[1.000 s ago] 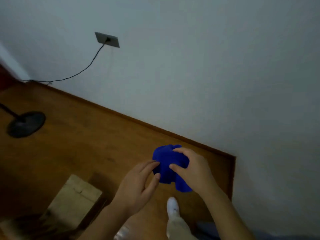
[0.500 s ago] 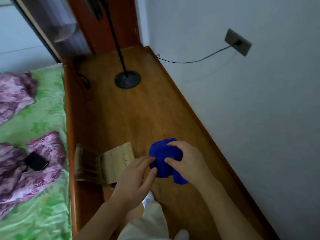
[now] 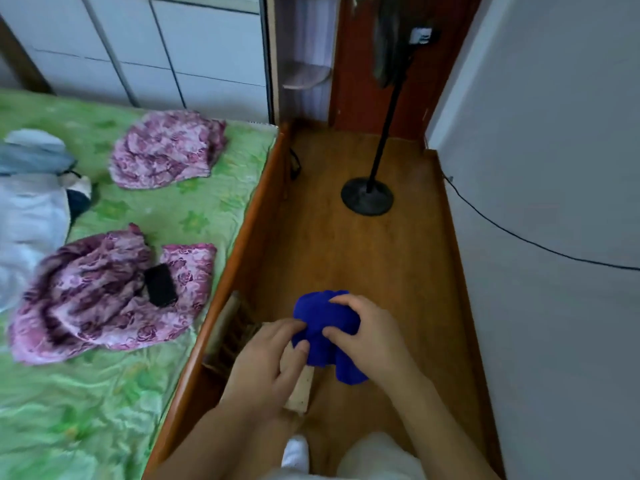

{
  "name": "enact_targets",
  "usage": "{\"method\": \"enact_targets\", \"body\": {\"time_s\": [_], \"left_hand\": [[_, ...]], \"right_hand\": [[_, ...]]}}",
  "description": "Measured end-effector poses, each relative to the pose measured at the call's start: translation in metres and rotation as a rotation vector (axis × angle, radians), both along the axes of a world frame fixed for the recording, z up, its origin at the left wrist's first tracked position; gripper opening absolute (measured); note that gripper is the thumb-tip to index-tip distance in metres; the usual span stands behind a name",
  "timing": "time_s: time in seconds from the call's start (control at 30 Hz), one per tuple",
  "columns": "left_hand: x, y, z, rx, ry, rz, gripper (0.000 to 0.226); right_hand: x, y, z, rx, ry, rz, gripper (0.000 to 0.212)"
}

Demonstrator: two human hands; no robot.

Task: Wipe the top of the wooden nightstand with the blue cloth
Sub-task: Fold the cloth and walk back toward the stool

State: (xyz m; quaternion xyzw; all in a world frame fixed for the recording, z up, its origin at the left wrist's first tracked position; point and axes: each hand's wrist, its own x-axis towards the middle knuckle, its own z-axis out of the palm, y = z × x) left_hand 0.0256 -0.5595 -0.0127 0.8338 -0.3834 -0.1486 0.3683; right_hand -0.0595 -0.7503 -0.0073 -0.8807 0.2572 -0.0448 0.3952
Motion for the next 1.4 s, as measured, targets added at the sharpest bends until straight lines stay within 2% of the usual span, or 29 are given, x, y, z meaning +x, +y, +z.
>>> {"method": "enact_targets", "body": {"time_s": [0.17, 0.5, 0.63, 0.8, 1.03, 1.13, 1.23, 1.4], "left_hand": [[0.026, 0.001, -0.015, 0.052, 0.027, 0.194, 0.063], [0.029, -0.032, -0.072, 0.208, 0.155, 0.754, 0.056], [0.011, -0.059, -0.092, 0.281, 0.272, 0.979, 0.061], [-0.011, -0.075, -0.109, 0.316, 0.371, 1.144, 0.066], [-0.038, -0.078, -0.192, 0.245, 0.497, 1.269, 0.051], [-0.043, -0.083, -0.258, 0.18, 0.56, 1.321, 0.056], [-0.045, -0.089, -0.336, 0.139, 0.623, 1.366, 0.05], [-0.04, -0.082, -0.448, 0.111, 0.649, 1.329, 0.058]], "right_hand": [[0.073, -0.017, -0.021, 0.045, 0.048, 0.225, 0.047], [0.198, -0.04, -0.097, 0.184, 0.229, 0.83, 0.041], [0.227, -0.038, -0.125, 0.2, 0.306, 1.049, 0.039], [0.231, -0.02, -0.155, 0.179, 0.414, 1.243, 0.042], [0.21, -0.008, -0.238, 0.142, 0.53, 1.285, 0.039], [0.203, -0.008, -0.299, 0.129, 0.57, 1.255, 0.037], [0.2, -0.009, -0.372, 0.101, 0.593, 1.25, 0.037], [0.202, -0.011, -0.48, 0.067, 0.593, 1.264, 0.043]]}}
